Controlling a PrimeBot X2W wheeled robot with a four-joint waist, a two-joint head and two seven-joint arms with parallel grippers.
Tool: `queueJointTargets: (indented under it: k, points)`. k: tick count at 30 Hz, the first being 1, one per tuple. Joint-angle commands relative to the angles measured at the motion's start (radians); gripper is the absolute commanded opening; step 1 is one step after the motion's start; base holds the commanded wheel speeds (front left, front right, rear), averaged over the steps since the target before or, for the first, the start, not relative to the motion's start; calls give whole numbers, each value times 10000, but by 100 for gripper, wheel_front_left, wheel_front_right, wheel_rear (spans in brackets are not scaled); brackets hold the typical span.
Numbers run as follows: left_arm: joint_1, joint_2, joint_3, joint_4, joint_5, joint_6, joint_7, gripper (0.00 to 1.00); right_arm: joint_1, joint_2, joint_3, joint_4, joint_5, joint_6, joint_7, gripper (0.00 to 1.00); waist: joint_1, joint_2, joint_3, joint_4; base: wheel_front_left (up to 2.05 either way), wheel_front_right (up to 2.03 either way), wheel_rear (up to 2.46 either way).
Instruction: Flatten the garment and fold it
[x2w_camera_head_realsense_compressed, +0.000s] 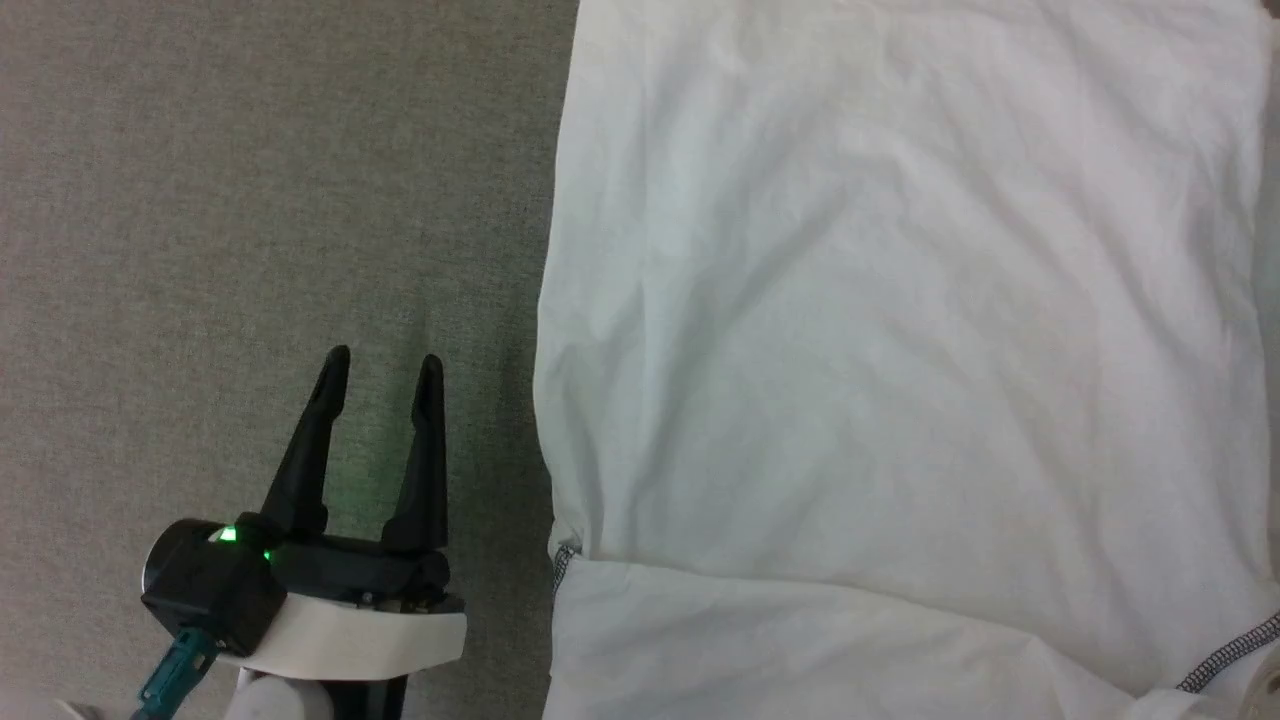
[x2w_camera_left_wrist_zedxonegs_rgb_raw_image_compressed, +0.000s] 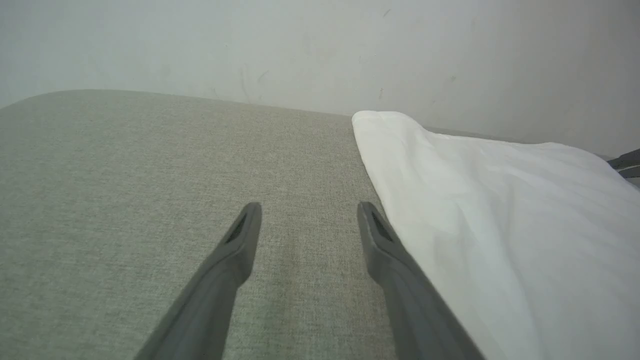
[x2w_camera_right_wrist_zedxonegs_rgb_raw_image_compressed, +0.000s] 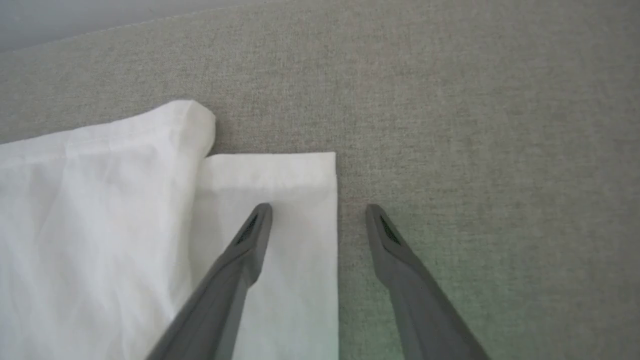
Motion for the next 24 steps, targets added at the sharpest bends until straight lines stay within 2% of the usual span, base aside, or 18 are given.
queueJointTargets:
  k: [1,7,8,10,16,24]
  points:
    - [-161,-66,-14,36,25,-53,-49,100,120,-27,33,59,10,-7,-49,100,0,-1,26,32,0,0,0]
    - [-192,-92,-76,129,2,-68,-49,100,201,-216,177,281,53,-7,-275,99,0,-1,101,162,0,0,0]
    - [-195,-94,-86,143,0,-70,-49,100,203,-260,217,314,52,-7,-274,47,0,-1,112,174,0,0,0]
    - [-202,-94,-93,166,-3,-73,-49,100,203,-338,258,371,29,-7,-264,0,0,-1,128,186,0,0,0]
    - [-194,-71,-54,281,16,-79,-49,100,231,-476,295,424,-128,-7,-573,0,0,-1,-53,104,0,0,0]
    - [67,6,41,345,73,-82,-49,100,726,-555,209,440,177,-7,-1771,0,0,-1,-1031,-199,0,0,0]
